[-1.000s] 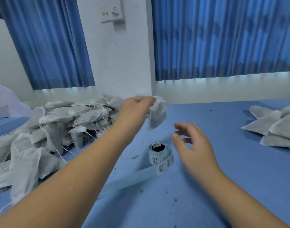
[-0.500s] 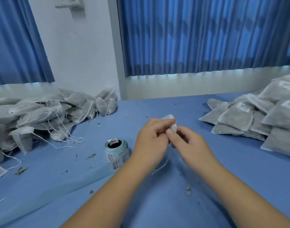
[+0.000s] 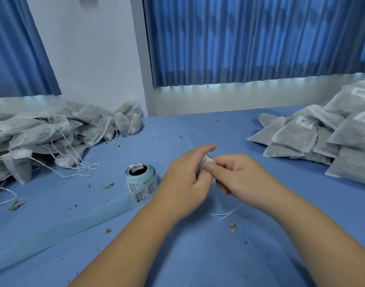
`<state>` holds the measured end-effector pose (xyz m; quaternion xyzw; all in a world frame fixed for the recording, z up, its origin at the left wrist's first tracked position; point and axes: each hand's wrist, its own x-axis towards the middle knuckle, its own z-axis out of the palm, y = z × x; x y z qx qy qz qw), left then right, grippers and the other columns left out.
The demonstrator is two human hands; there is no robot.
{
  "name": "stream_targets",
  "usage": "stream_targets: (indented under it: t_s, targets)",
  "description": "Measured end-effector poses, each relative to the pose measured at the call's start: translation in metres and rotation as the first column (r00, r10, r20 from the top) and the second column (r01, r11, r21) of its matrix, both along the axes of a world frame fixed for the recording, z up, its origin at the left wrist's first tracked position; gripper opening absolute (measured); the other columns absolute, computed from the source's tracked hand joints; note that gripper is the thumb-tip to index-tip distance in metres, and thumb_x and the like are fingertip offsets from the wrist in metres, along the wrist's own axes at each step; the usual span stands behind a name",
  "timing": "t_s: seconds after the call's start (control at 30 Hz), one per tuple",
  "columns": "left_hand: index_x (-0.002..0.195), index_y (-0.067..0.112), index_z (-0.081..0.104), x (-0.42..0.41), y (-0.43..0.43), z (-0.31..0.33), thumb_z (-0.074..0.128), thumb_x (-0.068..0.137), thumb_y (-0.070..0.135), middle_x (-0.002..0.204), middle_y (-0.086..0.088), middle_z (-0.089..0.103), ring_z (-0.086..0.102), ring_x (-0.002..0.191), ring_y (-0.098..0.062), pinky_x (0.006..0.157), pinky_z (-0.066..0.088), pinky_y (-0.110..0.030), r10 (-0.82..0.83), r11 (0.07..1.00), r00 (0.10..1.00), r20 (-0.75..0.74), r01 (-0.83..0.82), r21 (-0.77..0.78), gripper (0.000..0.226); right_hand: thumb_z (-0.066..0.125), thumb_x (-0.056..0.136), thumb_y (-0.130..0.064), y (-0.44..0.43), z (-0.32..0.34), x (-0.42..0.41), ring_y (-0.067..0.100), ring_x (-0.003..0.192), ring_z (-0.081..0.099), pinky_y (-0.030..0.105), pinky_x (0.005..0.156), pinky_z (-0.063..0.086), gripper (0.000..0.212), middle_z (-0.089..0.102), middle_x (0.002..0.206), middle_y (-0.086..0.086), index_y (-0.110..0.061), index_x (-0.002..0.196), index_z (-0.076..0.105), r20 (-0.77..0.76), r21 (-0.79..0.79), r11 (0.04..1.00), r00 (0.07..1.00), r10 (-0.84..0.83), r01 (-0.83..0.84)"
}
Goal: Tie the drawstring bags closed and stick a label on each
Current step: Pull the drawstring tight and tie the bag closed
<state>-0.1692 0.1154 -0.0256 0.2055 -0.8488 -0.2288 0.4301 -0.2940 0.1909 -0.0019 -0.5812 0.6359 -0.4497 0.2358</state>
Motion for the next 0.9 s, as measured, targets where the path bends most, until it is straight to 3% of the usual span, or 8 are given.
stream_targets:
  t_s: [0.13, 0.23, 0.33, 0.47, 0.53, 0.67, 0.83, 0.9]
  targets:
    - [0.108, 0.012, 0.07, 0.003, -0.002, 0.002, 0.041, 0.076, 0.003, 0.082, 0.018, 0.057, 0.053, 0.082, 0.002, 0.077, 0.038, -0.005, 0.041, 0.993, 0.999, -0.004, -0.041, -0.114, 0.044, 0.062, 0.09, -0.024, 0.009, 0.005, -0.008, 0.005, 0.041, 0.026, 0.012, 0.04, 0.023, 0.028, 0.032, 0.045, -0.012, -0.017, 0.064, 0.068, -0.005, -0.031, 0.999, 1.0, -0.009, 0.009]
    - [0.089, 0.013, 0.071, 0.007, -0.001, 0.005, 0.039, 0.075, 0.003, 0.073, 0.022, 0.054, 0.052, 0.076, 0.003, 0.068, 0.036, -0.005, 0.046, 0.994, 0.999, 0.022, -0.044, -0.097, 0.036, 0.06, 0.09, -0.013, 0.013, 0.01, -0.011, 0.003, 0.037, 0.031, 0.009, 0.041, 0.025, 0.028, 0.044, 0.04, -0.017, -0.018, 0.063, 0.068, 0.117, -0.059, 0.997, 0.992, 0.053, -0.046]
    - [0.075, 0.024, 0.068, 0.008, 0.007, 0.006, 0.042, 0.076, 0.01, 0.061, 0.016, 0.056, 0.049, 0.059, 0.002, 0.056, 0.033, -0.008, -0.045, 0.995, 0.998, 0.045, 0.041, 0.088, 0.03, 0.062, 0.084, -0.019, 0.015, 0.011, -0.012, 0.01, 0.044, 0.027, 0.018, 0.044, 0.025, 0.022, 0.057, 0.051, -0.004, -0.018, 0.063, 0.07, 0.148, -0.117, 0.991, 0.985, 0.085, -0.068]
    - [0.062, 0.025, 0.068, 0.007, 0.014, 0.011, 0.051, 0.073, 0.032, 0.052, 0.008, 0.049, 0.043, 0.058, -0.015, 0.06, 0.037, -0.028, -0.155, 0.881, 0.982, -0.108, 0.187, 0.435, 0.021, 0.067, 0.087, -0.02, 0.011, 0.007, -0.017, 0.011, 0.049, 0.027, 0.017, 0.045, 0.026, 0.021, 0.035, 0.051, -0.004, -0.021, 0.067, 0.07, 0.098, -0.217, 0.974, 0.994, -0.042, 0.063]
    - [0.058, 0.024, 0.068, 0.009, 0.014, 0.015, 0.056, 0.069, 0.041, 0.052, 0.003, 0.05, 0.045, 0.056, -0.014, 0.06, 0.039, -0.026, -0.187, 0.84, 0.965, -0.184, 0.255, 0.48, 0.024, 0.068, 0.086, -0.02, 0.01, 0.005, -0.014, 0.01, 0.05, 0.029, 0.014, 0.044, 0.027, 0.02, 0.033, 0.053, -0.004, -0.02, 0.066, 0.069, 0.089, -0.248, 0.964, 0.993, -0.08, 0.1]
    - [0.066, 0.022, 0.077, 0.01, 0.011, 0.021, 0.06, 0.077, 0.026, 0.051, 0.004, 0.049, 0.045, 0.053, -0.009, 0.055, 0.038, -0.015, -0.133, 0.791, 0.929, -0.345, 0.31, 0.527, 0.021, 0.067, 0.089, -0.021, 0.006, 0.001, -0.007, 0.009, 0.048, 0.028, 0.015, 0.044, 0.026, 0.02, 0.033, 0.053, -0.003, -0.021, 0.069, 0.071, 0.063, -0.269, 0.956, 0.993, -0.102, 0.115]
    - [0.075, 0.026, 0.078, 0.011, 0.011, 0.021, 0.061, 0.088, 0.02, 0.053, 0.014, 0.06, 0.056, 0.057, 0.002, 0.057, 0.041, -0.008, 0.024, 0.92, 0.971, -0.24, 0.072, 0.384, 0.022, 0.064, 0.089, -0.02, 0.009, -0.003, 0.003, 0.008, 0.046, 0.027, 0.016, 0.044, 0.024, 0.018, 0.034, 0.049, -0.005, -0.02, 0.073, 0.072, -0.102, -0.2, 0.98, 0.995, -0.02, -0.001]
    - [0.072, 0.021, 0.077, 0.013, 0.012, 0.019, 0.058, 0.087, 0.023, 0.062, 0.006, 0.068, 0.06, 0.063, -0.006, 0.059, 0.046, -0.02, 0.039, 0.971, 0.993, -0.111, -0.012, 0.24, 0.024, 0.064, 0.088, -0.017, 0.013, 0.0, 0.003, 0.008, 0.049, 0.031, 0.017, 0.047, 0.027, 0.019, 0.039, 0.051, 0.005, -0.019, 0.07, 0.072, -0.07, -0.212, 0.976, 0.997, 0.031, -0.045]
